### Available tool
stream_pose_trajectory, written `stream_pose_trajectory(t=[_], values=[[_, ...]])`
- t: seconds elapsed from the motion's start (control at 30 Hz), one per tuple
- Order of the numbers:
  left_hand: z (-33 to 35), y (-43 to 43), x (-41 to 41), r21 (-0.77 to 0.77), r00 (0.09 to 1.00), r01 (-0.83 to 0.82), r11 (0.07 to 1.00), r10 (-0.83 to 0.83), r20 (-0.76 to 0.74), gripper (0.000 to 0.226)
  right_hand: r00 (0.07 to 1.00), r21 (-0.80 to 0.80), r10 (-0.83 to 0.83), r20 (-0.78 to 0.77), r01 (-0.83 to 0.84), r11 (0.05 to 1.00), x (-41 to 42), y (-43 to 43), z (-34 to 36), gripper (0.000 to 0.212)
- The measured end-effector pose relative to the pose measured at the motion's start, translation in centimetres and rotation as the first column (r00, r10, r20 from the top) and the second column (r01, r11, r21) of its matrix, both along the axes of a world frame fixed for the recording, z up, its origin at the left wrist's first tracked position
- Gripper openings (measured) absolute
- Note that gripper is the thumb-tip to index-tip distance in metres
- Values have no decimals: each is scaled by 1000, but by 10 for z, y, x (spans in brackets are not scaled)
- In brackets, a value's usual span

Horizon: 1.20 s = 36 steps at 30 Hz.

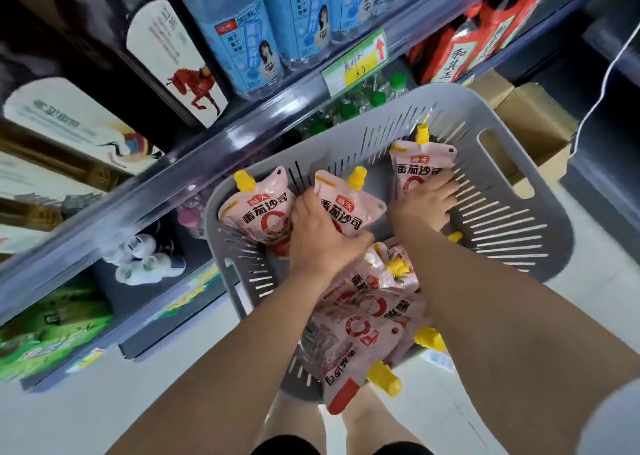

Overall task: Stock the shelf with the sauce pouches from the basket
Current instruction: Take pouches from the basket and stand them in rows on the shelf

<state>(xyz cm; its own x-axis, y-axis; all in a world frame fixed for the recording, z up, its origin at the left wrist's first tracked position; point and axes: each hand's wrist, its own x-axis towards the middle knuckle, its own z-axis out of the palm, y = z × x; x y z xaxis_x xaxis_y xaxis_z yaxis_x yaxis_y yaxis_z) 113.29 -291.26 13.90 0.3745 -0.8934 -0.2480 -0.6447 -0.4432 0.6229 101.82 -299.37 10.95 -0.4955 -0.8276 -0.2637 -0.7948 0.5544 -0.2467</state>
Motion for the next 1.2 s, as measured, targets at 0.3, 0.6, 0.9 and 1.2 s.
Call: stream_pose_trajectory(t=[0.3, 0.6, 0.9, 1.2], values=[[-4, -6, -5, 21, 990, 88, 996, -89, 105, 103, 999, 10, -33, 36, 32, 999, 1, -3, 5, 65], [29, -11, 5, 13, 990, 112, 994, -112, 85, 98, 962, 27, 98, 256, -108, 994, -13, 36, 41, 116], [115, 17, 6, -261, 994, 107, 959, -104, 23, 104, 938, -197, 227, 263, -178, 964, -18, 55, 129, 107], [216, 77, 59, -542, 996, -78, 837, 89, -6, 75, 886, -460, 397, 239, -257, 850, 24, 103, 240, 110]])
